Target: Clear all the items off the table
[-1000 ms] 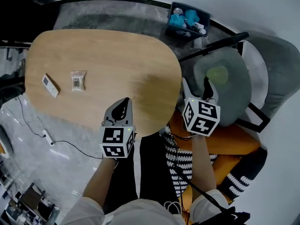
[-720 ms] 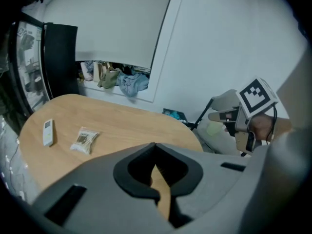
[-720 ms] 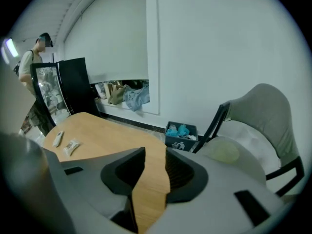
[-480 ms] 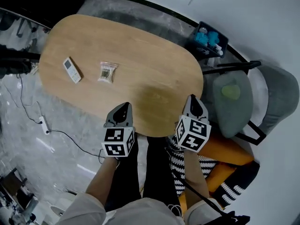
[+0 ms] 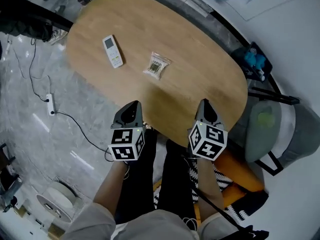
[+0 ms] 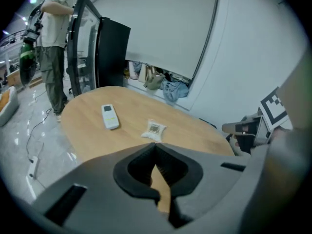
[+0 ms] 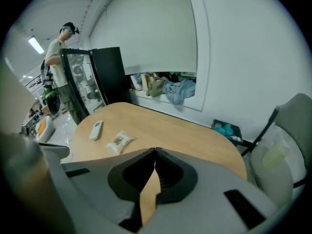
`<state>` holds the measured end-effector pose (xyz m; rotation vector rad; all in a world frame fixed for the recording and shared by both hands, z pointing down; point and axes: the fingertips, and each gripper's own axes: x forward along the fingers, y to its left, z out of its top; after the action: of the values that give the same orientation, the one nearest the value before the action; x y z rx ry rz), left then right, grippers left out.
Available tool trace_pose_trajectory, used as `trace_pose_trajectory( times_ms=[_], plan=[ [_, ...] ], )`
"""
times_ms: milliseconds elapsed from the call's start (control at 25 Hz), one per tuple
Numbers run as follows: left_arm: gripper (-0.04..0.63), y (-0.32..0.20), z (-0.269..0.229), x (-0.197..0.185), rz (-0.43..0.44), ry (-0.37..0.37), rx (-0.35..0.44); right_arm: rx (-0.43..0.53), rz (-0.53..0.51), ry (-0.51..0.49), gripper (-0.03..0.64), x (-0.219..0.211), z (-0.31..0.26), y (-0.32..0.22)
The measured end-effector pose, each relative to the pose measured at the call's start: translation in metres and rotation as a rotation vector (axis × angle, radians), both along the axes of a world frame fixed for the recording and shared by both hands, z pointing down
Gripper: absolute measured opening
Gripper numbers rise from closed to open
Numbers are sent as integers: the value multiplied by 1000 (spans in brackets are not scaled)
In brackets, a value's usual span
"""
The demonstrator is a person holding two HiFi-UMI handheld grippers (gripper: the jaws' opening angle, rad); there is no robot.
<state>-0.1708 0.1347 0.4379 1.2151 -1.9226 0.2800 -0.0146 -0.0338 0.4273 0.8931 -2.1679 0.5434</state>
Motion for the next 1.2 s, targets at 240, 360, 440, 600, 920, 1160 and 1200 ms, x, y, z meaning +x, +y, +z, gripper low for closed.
trace_pose_trajectory(
  times_ms=[240, 360, 440, 600, 920, 1160, 1200],
  plan=[
    [0, 45, 17, -50, -116, 13, -15, -9, -128, -8, 25, -82, 11, 24],
    [0, 59, 22, -67, -137, 12, -18, -20, -169, -2, 25, -109, 18, 38],
    [0, 68, 22, -79, -143, 6, -19, -25, -190, 5, 25, -124, 21, 47],
    [0, 84, 21, -97, -186, 11, -21, -67, -216, 23, 27, -143, 31, 61],
    [0, 107, 35, -108, -193, 30, -60, -131, -169, 22, 189, -179, 64, 61],
    [0, 124, 47, -123, -205, 26, -90, -163, -76, 44, 275, -193, 94, 53],
    [0, 125, 48, -125, -209, 24, -91, -165, -66, 47, 276, -195, 99, 52]
  ],
)
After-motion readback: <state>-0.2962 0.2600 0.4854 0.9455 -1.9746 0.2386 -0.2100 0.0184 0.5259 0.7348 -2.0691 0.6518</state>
